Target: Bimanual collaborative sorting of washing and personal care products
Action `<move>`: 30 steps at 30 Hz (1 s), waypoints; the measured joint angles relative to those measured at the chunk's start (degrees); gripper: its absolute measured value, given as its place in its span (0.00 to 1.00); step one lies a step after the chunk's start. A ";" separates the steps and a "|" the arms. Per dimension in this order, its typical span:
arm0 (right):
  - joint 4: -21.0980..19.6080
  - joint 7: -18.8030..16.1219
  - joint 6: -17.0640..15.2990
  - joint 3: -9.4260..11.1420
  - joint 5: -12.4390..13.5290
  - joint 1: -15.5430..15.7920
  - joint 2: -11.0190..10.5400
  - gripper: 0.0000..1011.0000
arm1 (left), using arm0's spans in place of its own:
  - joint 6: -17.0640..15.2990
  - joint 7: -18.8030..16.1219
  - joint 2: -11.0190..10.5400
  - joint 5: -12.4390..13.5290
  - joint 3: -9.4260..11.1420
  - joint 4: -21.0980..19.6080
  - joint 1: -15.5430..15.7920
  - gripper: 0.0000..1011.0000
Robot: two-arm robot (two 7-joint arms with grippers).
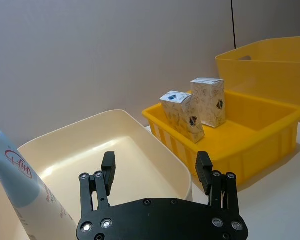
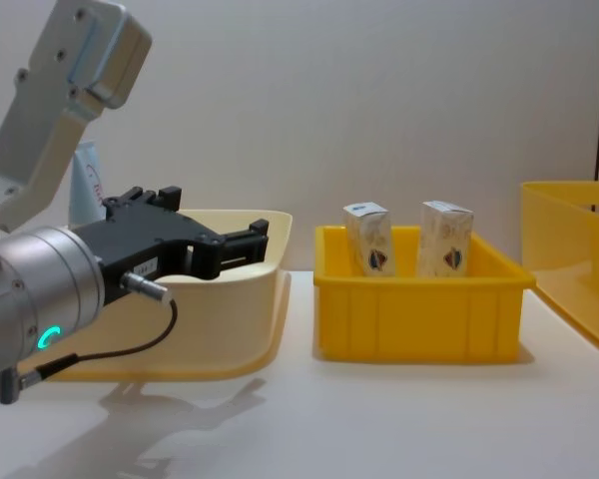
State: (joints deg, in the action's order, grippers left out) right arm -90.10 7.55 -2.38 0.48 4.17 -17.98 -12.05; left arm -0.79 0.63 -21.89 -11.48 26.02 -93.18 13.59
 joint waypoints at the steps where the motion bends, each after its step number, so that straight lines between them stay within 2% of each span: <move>1: -0.20 0.04 -0.57 0.17 -0.05 0.16 -0.07 0.45 | 0.00 0.00 0.00 0.00 0.00 0.00 0.00 0.99; 5: -0.91 0.11 -4.22 0.68 -0.18 0.71 -0.27 0.45 | 0.00 0.00 0.00 0.00 0.00 0.00 0.00 0.99; 6: -0.91 0.11 -4.22 0.68 -0.18 0.71 -0.27 0.45 | 0.00 0.00 0.00 0.00 0.00 0.00 0.00 0.99; 14: -1.06 -0.55 -10.36 0.41 -0.45 0.95 -0.14 0.45 | 0.00 0.00 0.00 0.00 0.00 0.00 0.00 0.99; 27: -0.32 -0.92 -13.93 -0.36 -1.18 0.87 0.55 0.45 | 0.00 0.00 0.00 0.00 0.00 0.00 0.00 0.99; 30: -0.24 -0.95 -14.37 -0.47 -1.32 0.85 0.65 0.52 | 0.00 0.00 0.00 0.00 0.00 0.00 0.00 0.99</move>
State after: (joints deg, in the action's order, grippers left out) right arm -90.34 6.60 -16.75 0.01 2.85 -17.13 -11.41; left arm -0.79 0.63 -21.90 -11.48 26.02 -93.17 13.59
